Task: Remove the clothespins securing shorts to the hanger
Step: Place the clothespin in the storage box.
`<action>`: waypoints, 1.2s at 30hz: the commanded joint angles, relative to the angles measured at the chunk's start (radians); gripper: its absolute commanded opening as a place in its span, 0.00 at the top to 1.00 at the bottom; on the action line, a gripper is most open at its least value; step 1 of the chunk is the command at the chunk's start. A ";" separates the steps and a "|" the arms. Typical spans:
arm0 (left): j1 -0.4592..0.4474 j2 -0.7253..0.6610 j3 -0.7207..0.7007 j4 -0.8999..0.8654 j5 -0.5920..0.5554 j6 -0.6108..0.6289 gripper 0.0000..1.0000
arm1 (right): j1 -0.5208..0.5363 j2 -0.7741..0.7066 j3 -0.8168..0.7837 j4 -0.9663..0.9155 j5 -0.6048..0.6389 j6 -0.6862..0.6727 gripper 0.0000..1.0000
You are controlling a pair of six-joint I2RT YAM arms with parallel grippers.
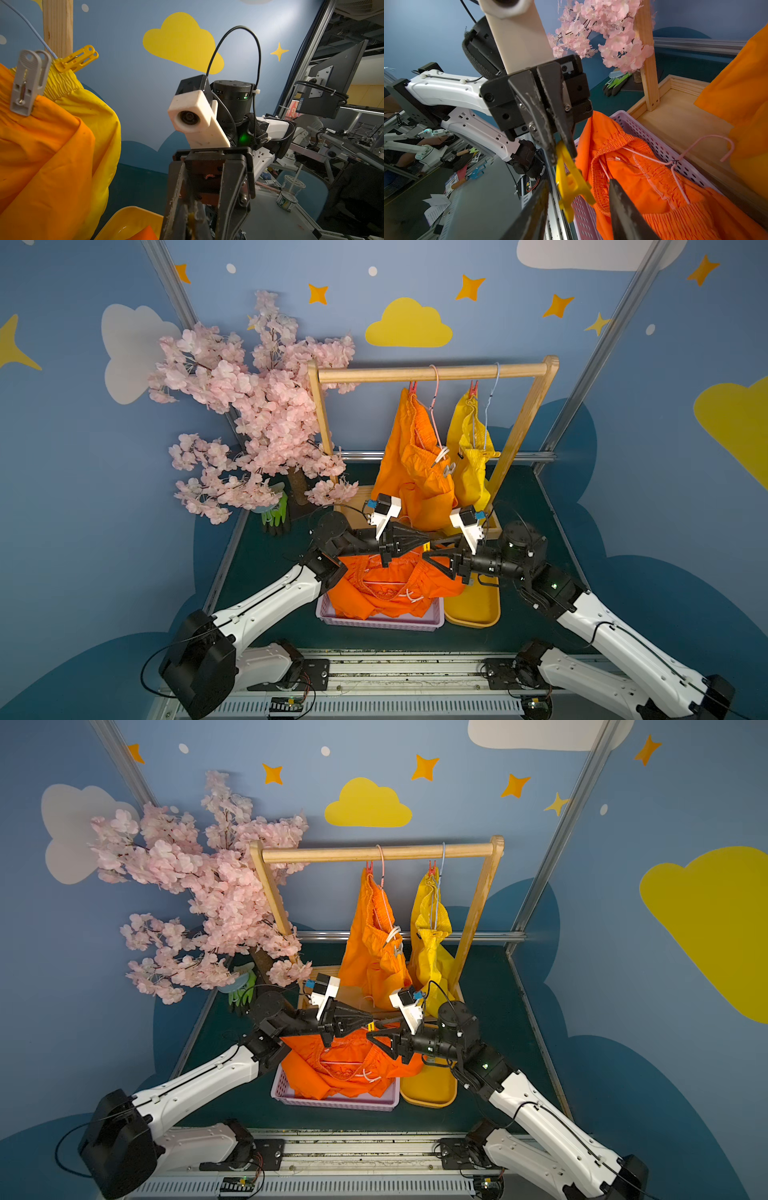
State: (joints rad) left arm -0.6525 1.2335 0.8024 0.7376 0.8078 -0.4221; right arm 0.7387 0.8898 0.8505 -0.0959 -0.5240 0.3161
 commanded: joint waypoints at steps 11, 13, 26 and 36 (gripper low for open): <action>-0.006 -0.001 0.014 -0.032 0.005 0.040 0.90 | -0.012 0.048 -0.008 0.105 -0.046 0.027 0.96; -0.006 -0.002 0.010 -0.033 -0.008 0.042 0.75 | -0.016 0.042 -0.017 0.110 -0.038 0.032 1.00; -0.004 -0.090 -0.082 -0.056 -0.322 0.091 0.05 | -0.026 -0.058 -0.093 -0.115 0.387 0.075 1.00; 0.002 -0.102 -0.105 -0.143 -0.439 0.138 0.05 | -0.057 -0.310 -0.204 -0.472 0.827 0.240 1.00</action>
State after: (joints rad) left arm -0.6552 1.1313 0.6956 0.6331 0.4149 -0.3122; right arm 0.6975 0.6083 0.6598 -0.4107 0.1413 0.4805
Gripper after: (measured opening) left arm 0.949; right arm 0.234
